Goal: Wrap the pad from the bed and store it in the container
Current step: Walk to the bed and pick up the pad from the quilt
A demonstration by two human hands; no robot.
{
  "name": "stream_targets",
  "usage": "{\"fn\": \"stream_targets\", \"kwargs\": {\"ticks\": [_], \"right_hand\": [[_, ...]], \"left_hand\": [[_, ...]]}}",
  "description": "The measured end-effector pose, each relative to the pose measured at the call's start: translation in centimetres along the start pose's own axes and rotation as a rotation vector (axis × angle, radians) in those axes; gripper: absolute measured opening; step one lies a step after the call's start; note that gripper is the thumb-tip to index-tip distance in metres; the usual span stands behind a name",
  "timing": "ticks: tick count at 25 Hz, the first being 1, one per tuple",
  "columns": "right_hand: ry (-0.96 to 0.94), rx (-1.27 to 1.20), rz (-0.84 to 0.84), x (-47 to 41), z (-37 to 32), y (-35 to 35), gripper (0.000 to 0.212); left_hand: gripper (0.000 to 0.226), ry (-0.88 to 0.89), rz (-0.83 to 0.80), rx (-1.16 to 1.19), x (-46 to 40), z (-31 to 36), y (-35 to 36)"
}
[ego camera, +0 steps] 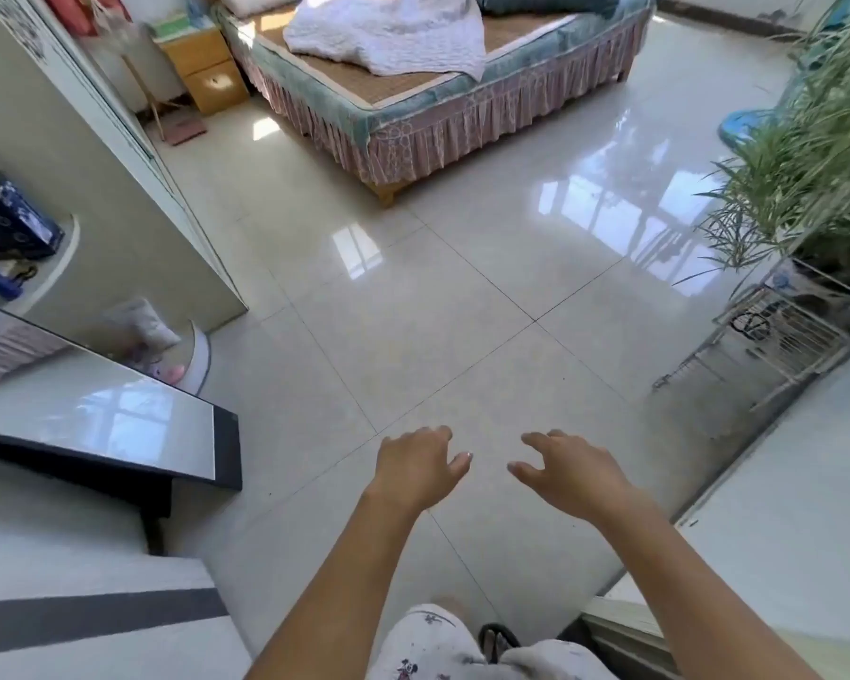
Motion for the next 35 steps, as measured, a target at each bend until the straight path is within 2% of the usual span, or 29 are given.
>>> {"fn": "stream_targets", "kwargs": {"ticks": [6,13,19,25,32,35], "right_hand": [[-0.021,0.0,-0.142,-5.4,0.0,-1.9,0.054],[-0.012,-0.03,-0.151,-17.5,-2.0,-10.5,0.056],[0.074,-0.04,-0.121,-28.8,-3.5,-22.4,0.054],[0.081,-0.072,-0.095,-37.4,-3.0,-31.8,0.054],[0.016,-0.22,-0.039,-49.5,1.1,-45.1,0.052],[0.015,-0.187,-0.055,-56.0,4.1,-52.3,0.053]], "left_hand": [[0.051,-0.011,-0.154,0.022,-5.0,-1.1,-1.3],[0.053,0.002,-0.257,0.047,-16.9,-4.5,-9.3],[0.053,0.08,-0.246,-0.055,-29.7,-5.7,-21.7],[0.052,0.152,-0.233,-0.063,-39.4,-4.6,-30.7],[0.051,0.146,-0.205,-0.08,-53.8,-1.2,-42.1],[0.051,0.133,-0.202,-0.075,-61.5,1.5,-48.0]]}}
Point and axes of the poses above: each hand's wrist, its own x-axis away from the middle knuckle, its own y-axis out of the palm, z = x × y, the point moved 6 cm from there along -x, towards the middle knuckle, and after that the axes turned 13 degrees about -z, right-handed, at the moved point
